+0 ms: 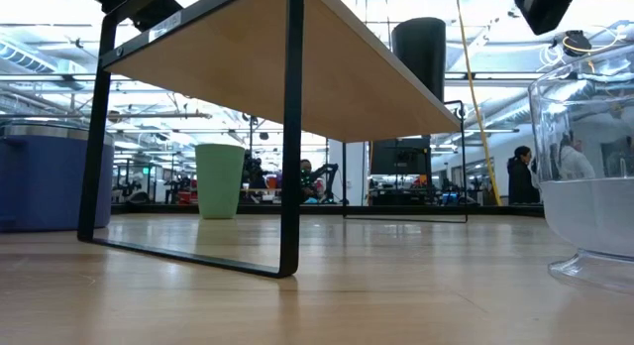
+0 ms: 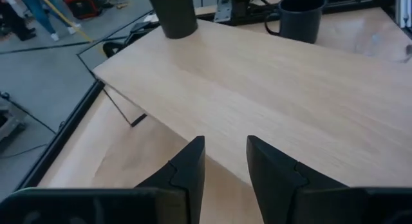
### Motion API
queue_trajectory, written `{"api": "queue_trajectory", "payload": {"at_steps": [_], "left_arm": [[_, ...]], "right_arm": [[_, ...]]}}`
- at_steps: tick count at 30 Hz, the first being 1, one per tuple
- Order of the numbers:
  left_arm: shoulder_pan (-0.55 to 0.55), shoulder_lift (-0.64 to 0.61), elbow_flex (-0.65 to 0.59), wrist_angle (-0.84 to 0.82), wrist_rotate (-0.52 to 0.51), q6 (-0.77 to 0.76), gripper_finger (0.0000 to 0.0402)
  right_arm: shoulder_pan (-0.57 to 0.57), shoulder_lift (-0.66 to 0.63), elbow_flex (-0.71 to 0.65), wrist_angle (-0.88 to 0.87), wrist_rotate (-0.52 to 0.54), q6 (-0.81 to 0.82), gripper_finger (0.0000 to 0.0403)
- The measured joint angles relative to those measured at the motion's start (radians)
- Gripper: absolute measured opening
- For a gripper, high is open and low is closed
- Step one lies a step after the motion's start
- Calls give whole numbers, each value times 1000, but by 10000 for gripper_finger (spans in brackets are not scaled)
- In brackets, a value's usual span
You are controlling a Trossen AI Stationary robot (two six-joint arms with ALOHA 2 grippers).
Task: Stack small to large cups/mugs on shelf
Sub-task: Put the dark blue cup on the shelf
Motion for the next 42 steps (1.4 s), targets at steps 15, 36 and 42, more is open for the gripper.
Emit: {"api": "queue_trajectory", "payload": {"at_steps": [15,36,42], "left_arm": [[-91,-1,-43,188,6,-22,118],[-235,0,-42,242,127,-11,118],[-235,0,-42,172,87,-24,118]], "right_arm": [[14,39,0,242,109,-162,72],[55,38,0,267,126,-124,72],[75,38,5,281,126,-84,72]]}}
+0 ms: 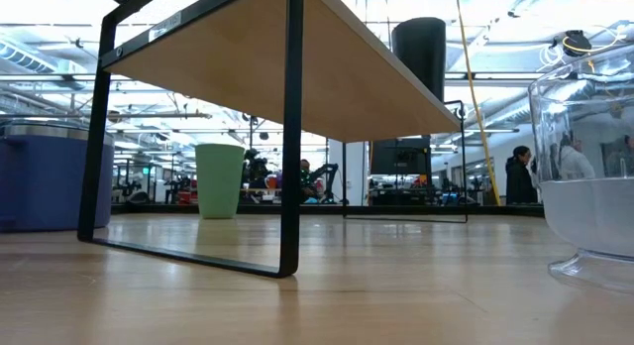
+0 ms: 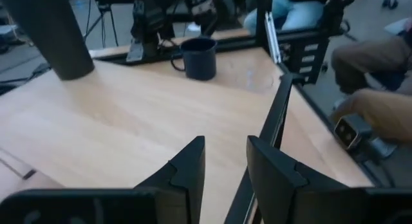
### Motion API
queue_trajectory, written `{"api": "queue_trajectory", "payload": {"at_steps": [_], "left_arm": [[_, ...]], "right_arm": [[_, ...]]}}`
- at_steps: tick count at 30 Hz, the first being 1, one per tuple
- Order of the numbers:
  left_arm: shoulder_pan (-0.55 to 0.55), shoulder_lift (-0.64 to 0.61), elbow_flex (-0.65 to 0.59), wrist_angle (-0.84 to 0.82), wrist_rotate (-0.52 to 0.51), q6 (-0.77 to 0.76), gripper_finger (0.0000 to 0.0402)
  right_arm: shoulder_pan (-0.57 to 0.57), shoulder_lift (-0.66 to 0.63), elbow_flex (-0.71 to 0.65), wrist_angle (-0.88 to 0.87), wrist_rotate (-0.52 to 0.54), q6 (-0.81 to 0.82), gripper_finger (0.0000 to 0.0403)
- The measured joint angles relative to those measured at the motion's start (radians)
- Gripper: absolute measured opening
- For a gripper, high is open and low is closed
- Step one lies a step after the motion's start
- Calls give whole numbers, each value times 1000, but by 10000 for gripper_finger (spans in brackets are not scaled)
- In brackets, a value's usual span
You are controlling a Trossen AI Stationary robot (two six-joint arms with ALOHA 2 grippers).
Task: Stack small to large cups/mugs on shelf
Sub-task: Put the dark blue cup on the shelf
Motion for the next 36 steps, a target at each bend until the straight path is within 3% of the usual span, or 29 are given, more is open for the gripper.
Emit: {"api": "queue_trajectory", "payload": {"at_steps": [4,9,15,25,36], "left_arm": [[0,0,0,-41,-3,3,118],[9,0,0,-46,-7,20,118],[10,0,0,-48,-12,25,118],[10,0,0,-50,-38,30,118],[13,0,0,-51,-62,49,118]], "right_arm": [[12,0,88,-108,0,14,72],[11,0,286,-500,-9,162,72],[-11,-1,441,-880,-107,352,72],[-59,-1,480,-1169,-433,702,72],[-61,0,480,-1299,-633,871,72]]}}
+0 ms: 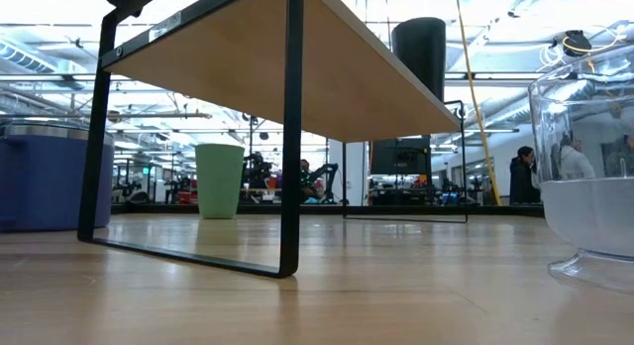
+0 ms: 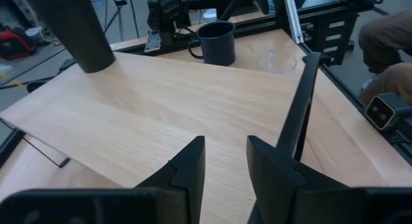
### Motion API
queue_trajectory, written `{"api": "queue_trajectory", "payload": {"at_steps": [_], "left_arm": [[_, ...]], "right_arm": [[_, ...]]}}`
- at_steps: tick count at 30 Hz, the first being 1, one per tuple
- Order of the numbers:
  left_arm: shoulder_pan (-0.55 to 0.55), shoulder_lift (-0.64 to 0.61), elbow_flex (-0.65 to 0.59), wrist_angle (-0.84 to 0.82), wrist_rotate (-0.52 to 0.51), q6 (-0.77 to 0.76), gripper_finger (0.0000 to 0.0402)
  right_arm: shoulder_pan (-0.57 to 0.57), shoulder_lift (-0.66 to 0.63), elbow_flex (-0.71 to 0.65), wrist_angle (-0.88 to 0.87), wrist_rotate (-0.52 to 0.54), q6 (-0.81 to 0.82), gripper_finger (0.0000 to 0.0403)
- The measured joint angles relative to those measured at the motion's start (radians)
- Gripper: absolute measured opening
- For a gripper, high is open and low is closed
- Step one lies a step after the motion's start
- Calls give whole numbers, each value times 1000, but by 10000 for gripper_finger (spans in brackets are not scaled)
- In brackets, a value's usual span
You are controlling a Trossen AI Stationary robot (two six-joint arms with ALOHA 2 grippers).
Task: Stack small to large cups/mugs on shelf
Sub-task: Put the dark blue cup on the shelf
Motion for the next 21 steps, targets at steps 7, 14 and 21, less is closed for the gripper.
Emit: {"api": "queue_trajectory", "payload": {"at_steps": [7,14,21], "left_arm": [[32,0,0,-23,-1,-3,118],[65,33,1,-6,0,-6,118],[99,88,1,19,12,-3,118]], "right_arm": [[10,0,0,-98,-81,112,72],[16,0,0,-184,-224,220,72],[35,-1,0,-306,-319,425,77]]}}
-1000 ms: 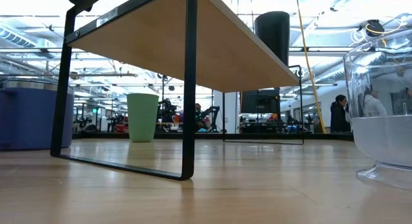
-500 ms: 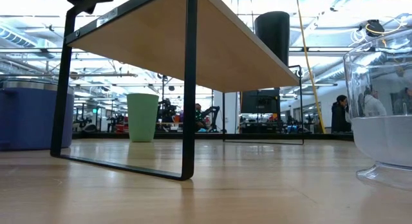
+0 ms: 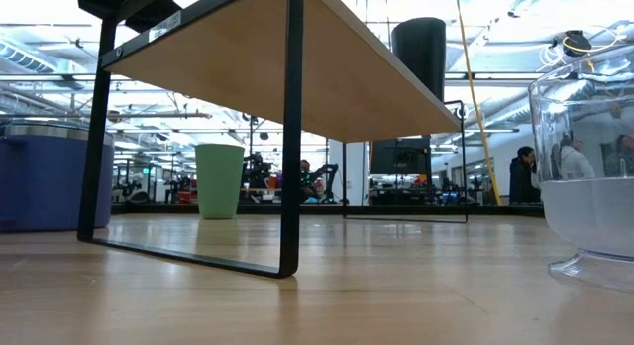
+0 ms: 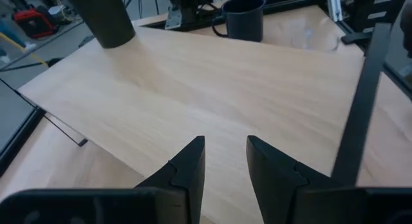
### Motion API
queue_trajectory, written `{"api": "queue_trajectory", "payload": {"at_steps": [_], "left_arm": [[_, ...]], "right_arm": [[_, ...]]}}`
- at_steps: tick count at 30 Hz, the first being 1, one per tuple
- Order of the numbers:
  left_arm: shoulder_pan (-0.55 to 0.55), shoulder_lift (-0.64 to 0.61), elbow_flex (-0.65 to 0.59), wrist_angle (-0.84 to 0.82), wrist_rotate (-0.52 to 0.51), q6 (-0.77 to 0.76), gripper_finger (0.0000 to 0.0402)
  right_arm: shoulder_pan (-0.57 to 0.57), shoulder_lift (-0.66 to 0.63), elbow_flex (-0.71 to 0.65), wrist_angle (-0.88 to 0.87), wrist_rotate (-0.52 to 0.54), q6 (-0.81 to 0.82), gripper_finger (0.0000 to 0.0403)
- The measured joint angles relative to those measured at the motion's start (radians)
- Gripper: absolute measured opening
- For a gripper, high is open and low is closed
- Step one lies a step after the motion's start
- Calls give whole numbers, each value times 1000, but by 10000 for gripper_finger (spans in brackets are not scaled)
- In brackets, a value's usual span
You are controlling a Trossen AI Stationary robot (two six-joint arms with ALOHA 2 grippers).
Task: Stack small to large cups/mugs on shelf
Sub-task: Put the dark blue cup on the shelf
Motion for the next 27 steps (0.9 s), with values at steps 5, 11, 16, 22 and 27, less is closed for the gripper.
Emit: {"api": "queue_trajectory", "payload": {"at_steps": [5,11,16,22,27], "left_arm": [[13,20,0,47,25,20,118],[14,21,0,69,44,37,118],[14,20,0,82,49,38,118],[14,20,0,90,49,39,118],[14,20,0,91,50,39,118]], "right_arm": [[-1,0,0,-113,-112,94,96],[-4,0,0,-199,-155,116,142],[-7,-1,-1,-242,-153,120,177],[-11,-2,-37,-233,-153,111,199],[-11,-2,-60,-223,-153,69,201]]}}
